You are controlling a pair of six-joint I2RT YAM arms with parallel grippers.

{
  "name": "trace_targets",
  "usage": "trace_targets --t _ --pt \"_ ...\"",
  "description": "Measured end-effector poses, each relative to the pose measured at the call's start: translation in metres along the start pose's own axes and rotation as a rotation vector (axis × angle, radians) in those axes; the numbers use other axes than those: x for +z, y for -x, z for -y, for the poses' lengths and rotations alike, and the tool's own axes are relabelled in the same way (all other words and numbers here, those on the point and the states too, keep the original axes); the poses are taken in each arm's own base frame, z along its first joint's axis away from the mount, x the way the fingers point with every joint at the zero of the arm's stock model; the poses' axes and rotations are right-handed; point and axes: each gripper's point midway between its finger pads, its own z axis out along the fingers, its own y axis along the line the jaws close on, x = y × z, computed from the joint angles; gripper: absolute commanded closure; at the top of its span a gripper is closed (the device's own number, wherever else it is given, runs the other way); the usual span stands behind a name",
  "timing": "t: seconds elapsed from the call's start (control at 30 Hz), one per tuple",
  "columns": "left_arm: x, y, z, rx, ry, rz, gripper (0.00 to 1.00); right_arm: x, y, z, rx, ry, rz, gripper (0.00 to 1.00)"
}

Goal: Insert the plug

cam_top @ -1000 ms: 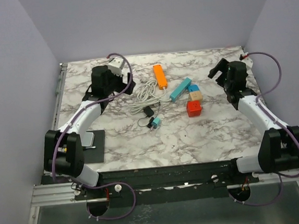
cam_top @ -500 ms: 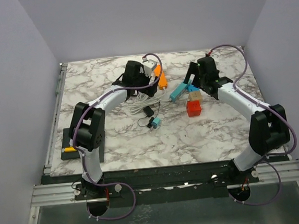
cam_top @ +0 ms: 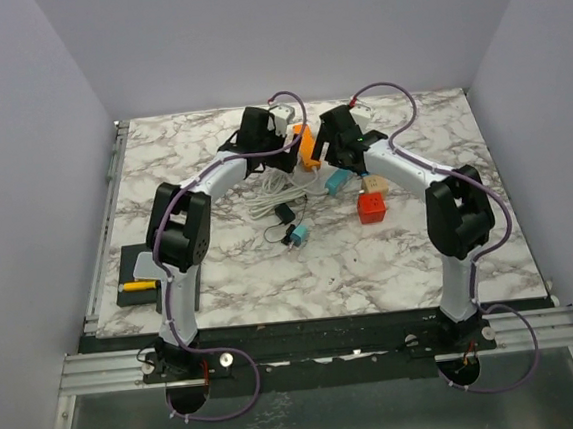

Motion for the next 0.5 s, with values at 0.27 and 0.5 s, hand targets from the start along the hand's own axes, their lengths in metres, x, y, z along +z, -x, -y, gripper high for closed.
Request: trace_targets --t 0.27,0.5 --pt "-0.006 -0.019 -0.057 -0.134 0.057 -0.033 0.01 0.019 -0.026 0.013 0.031 -0.109 -0.081 0.11" --pt "-0.022 -0.026 -0.072 -0.226 0.052 -0.042 0.01 0.028 -0.048 0.026 0.036 -0.202 -0.129 0.19"
